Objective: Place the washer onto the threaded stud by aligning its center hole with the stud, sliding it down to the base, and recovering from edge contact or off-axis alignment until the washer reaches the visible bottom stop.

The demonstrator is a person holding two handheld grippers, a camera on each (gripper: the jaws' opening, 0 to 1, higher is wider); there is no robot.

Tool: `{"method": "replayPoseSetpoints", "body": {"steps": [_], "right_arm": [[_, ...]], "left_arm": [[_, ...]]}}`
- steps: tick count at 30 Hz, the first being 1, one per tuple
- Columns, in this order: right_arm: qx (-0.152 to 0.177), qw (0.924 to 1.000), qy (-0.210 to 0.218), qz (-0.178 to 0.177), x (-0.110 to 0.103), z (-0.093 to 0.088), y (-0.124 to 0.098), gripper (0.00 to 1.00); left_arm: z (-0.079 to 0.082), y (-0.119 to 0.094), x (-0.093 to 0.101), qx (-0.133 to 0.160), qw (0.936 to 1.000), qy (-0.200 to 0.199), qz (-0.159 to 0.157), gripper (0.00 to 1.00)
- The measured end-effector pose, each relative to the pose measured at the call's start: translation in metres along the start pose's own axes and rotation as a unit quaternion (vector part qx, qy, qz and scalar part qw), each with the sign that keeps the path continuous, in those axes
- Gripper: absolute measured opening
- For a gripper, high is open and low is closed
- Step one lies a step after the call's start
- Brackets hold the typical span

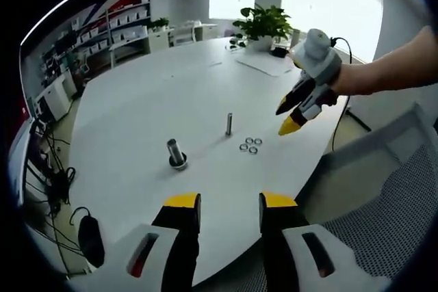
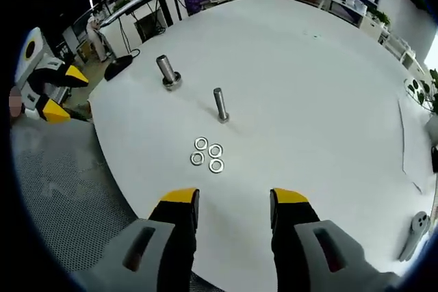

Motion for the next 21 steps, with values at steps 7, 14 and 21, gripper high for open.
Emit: {"method": "replayPoseSetpoints", "body": {"steps": [7,14,21], "right_arm": [[0.001,0.9999,-0.009,0.005,0.005,-0.001,0.006,0.43],[-0.003,0.9995,-0.021,0.025,0.000,-0.005,0.012,0.40],[-0.016,0.9979,-0.048,0.041,-0.016,-0.001,0.019,0.35]], "left_arm": [[0.000,0.001,0.001,0.000,1.0000,-0.001,-0.002,0.33],[0.000,0.000,0.003,0.000,1.0000,-0.001,-0.004,0.33],[0.000,0.000,0.004,-0.002,1.0000,0.000,-0.008,0.33]]}}
Point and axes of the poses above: the point that each gripper's makers call its tool centre point, and the gripper's own axes: y roughly forward along the fingers, x roughly to its right, z roughly out of its top, the point moved 5 cm from there along -y, roughly backward along the fingers, and after that the axes turned 15 degrees about x, right-handed, at the moved point
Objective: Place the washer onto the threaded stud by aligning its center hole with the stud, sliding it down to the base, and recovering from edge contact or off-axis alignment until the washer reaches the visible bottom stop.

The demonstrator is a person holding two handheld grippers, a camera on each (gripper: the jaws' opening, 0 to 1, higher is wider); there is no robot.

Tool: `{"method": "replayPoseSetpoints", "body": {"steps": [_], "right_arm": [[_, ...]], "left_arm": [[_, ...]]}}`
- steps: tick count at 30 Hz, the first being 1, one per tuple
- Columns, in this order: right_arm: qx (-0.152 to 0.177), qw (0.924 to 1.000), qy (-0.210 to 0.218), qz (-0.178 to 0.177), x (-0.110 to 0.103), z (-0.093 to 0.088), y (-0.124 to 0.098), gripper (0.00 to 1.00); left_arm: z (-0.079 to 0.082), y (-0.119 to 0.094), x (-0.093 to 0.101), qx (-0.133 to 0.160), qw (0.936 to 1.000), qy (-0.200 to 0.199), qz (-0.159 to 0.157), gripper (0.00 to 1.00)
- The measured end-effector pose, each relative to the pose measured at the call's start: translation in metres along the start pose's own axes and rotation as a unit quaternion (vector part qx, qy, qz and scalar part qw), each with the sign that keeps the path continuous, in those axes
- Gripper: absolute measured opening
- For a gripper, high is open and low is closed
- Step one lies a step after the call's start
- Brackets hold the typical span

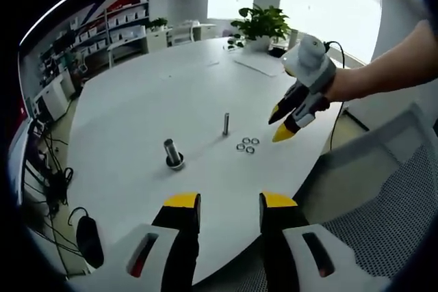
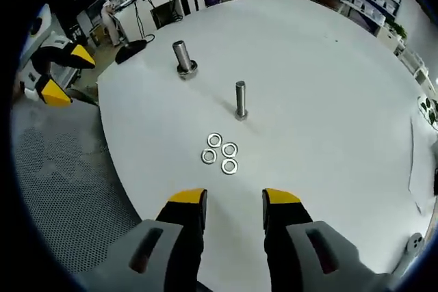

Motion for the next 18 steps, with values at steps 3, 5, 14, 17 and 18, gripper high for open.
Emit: {"method": "replayPoseSetpoints", "body": {"steps": [3,5,14,17,18], "right_arm": [[-0.008,0.9998,-0.015,0.008,-0.003,0.004,0.008,0.33],[-0.013,0.9996,-0.019,0.015,0.004,0.004,0.019,0.28],[-0.032,0.9989,-0.029,0.021,0.006,0.006,0.030,0.26],[-0.039,0.9984,-0.035,0.023,0.004,0.004,0.030,0.26],[-0.041,0.9982,-0.037,0.024,0.002,0.005,0.030,0.26]], "left_arm": [[0.000,0.000,0.001,-0.001,1.0000,0.001,-0.001,0.33],[-0.001,0.000,0.001,-0.002,1.0000,0.001,-0.002,0.33],[-0.001,0.000,0.001,-0.001,1.0000,0.000,-0.002,0.33],[0.001,0.001,0.001,0.002,1.0000,-0.001,-0.002,0.33],[0.000,0.001,0.001,0.001,1.0000,-0.001,-0.002,0.33]]}}
Point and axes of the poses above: the point that each gripper's makers call its tool centre point, and the gripper's own axes: y roughly forward along the fingers, x roughly to its right, z roughly out of its top, the point moved 5 cm from there along -y, roughly backward along the fingers, and after that the axes turned 15 degrees about x, right-handed, at the moved point
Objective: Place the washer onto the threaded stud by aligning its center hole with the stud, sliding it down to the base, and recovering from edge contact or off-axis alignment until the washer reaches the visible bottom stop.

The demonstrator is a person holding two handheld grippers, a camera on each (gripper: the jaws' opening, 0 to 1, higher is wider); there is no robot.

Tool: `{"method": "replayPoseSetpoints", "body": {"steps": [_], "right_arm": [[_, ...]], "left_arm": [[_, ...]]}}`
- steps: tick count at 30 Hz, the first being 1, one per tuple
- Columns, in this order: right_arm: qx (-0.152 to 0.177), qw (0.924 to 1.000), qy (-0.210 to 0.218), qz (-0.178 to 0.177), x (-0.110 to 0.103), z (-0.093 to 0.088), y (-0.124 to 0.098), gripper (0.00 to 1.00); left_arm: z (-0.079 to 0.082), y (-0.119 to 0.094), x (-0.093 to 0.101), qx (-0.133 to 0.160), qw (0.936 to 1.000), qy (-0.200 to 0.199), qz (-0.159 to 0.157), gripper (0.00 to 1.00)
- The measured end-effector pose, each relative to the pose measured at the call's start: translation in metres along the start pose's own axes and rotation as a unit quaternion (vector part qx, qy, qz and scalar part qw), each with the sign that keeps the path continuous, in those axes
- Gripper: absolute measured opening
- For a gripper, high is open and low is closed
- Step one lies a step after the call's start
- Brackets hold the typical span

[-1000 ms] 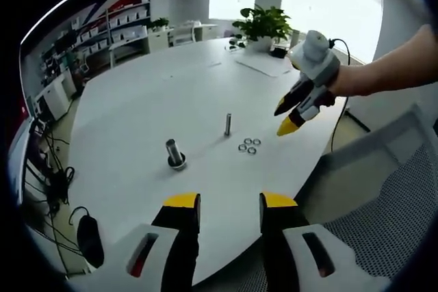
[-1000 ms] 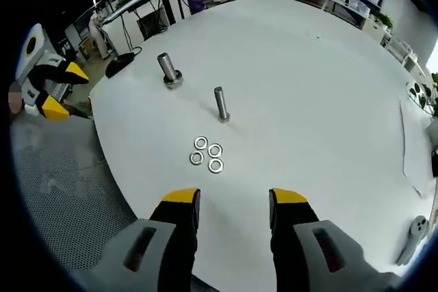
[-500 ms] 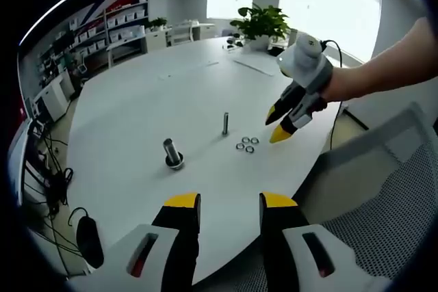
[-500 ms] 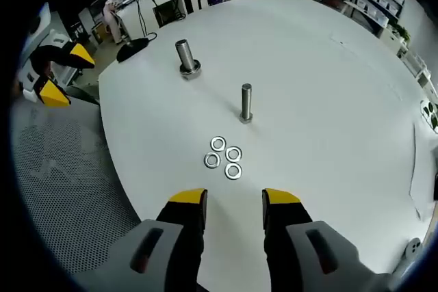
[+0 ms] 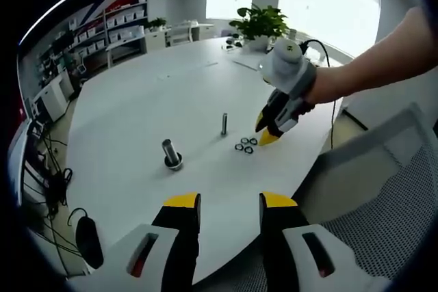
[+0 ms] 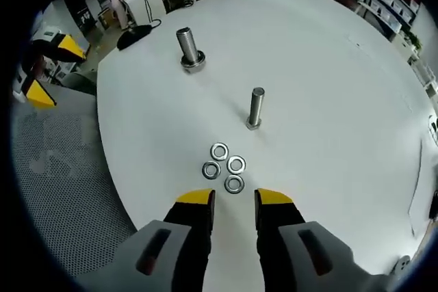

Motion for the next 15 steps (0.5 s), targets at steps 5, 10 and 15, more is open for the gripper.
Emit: {"method": "replayPoseSetpoints", "body": {"steps": [5,10,15], "right_arm": [[-0.006,0.9999,-0.012,0.005,-0.0024,0.0017,0.0045,0.25],[-0.018,0.9995,-0.024,0.012,-0.0034,0.0019,0.0065,0.24],[-0.025,0.9992,-0.027,0.017,-0.0039,0.0026,0.0081,0.23]], "left_arm": [[-0.0004,0.0000,0.0015,-0.003,1.0000,0.002,-0.002,0.32],[-0.0005,0.0005,0.0021,-0.004,1.0000,0.006,-0.003,0.32],[-0.0008,0.0006,0.0007,-0.003,1.0000,0.005,-0.002,0.32]]}}
Point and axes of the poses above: the point that each gripper's makers call its tool centre point, and the gripper's own axes: y roughly forward along the fingers, x roughly to its right, z roughly out of its top, the point moved 5 cm from there along -y, roughly backward along the fingers, and after that the axes turned 15 degrees about x, right-handed, at the moved point
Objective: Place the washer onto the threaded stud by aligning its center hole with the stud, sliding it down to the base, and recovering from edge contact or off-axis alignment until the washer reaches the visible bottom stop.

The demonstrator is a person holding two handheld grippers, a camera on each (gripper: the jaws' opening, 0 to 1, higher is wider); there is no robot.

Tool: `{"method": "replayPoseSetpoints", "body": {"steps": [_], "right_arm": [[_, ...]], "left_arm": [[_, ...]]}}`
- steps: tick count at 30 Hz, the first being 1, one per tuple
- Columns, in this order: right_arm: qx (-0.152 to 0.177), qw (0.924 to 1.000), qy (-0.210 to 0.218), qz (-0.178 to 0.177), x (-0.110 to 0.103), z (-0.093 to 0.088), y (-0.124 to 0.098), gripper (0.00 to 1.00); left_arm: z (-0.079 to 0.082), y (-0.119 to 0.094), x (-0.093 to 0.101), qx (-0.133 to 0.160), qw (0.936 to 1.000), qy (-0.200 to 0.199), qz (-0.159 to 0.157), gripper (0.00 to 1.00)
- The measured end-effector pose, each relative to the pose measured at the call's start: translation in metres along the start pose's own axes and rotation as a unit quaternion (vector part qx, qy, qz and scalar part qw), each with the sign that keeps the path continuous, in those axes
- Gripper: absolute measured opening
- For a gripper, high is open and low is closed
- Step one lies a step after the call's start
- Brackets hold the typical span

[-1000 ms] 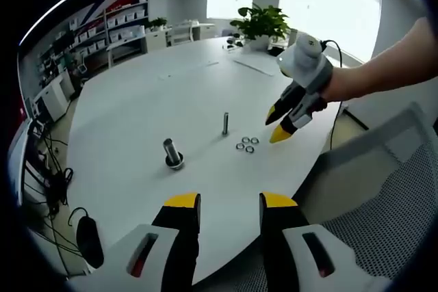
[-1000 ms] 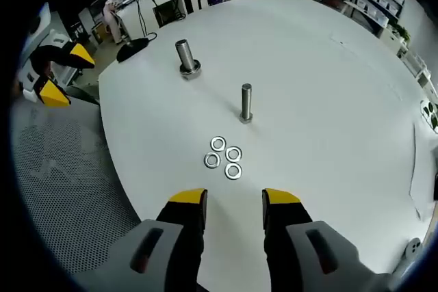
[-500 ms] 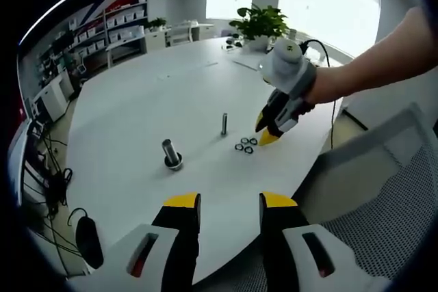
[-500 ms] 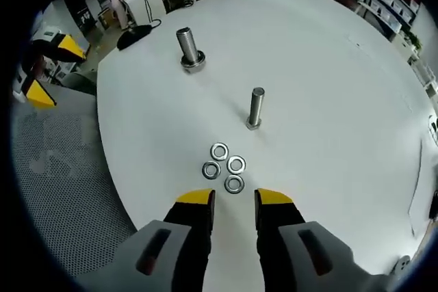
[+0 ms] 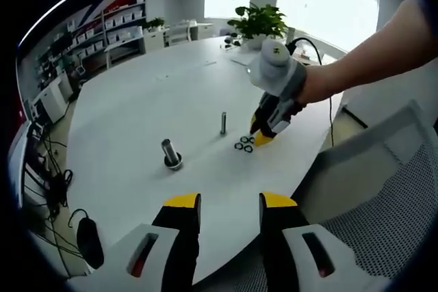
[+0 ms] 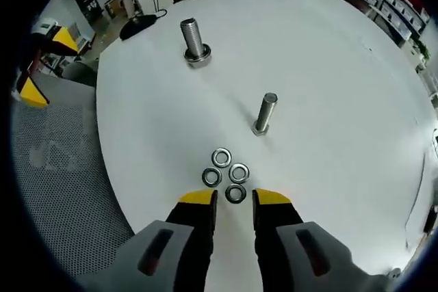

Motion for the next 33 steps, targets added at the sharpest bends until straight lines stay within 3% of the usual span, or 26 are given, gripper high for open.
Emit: {"method": "replayPoseSetpoints", "body": {"steps": [10,12,15,21,33], "right_arm": [[-0.010,0.9992,-0.032,0.023,0.0029,0.0003,-0.0012,0.20],[-0.025,0.9967,-0.068,0.037,0.0064,0.0020,0.0026,0.20],[-0.042,0.9946,-0.090,0.031,0.0039,0.0022,0.0024,0.19],[-0.066,0.9923,-0.099,0.034,0.0062,0.0064,0.0059,0.18],[-0.080,0.9868,-0.135,0.039,0.0032,0.0068,0.0072,0.16]], "left_arm": [[-0.0012,0.0007,-0.0006,-0.001,1.0000,-0.001,0.000,0.32],[-0.0010,0.0007,-0.0002,-0.001,1.0000,-0.001,0.000,0.32],[-0.0019,0.0007,-0.0004,-0.002,1.0000,-0.001,0.000,0.32],[-0.0023,0.0007,-0.0010,-0.003,1.0000,-0.001,0.002,0.32],[-0.0014,0.0001,-0.0016,-0.002,1.0000,0.000,0.004,0.32]]}}
Point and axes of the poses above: the point that each gripper's makers call its tool centre point, and the gripper's own axes: y roughly forward along the fingers, x roughly to its right, z roughly out of its top, the point moved 5 cm from there along -y, roughly backward along the fingers, and after that the axes turned 15 degrees about x, right-handed, at the moved point
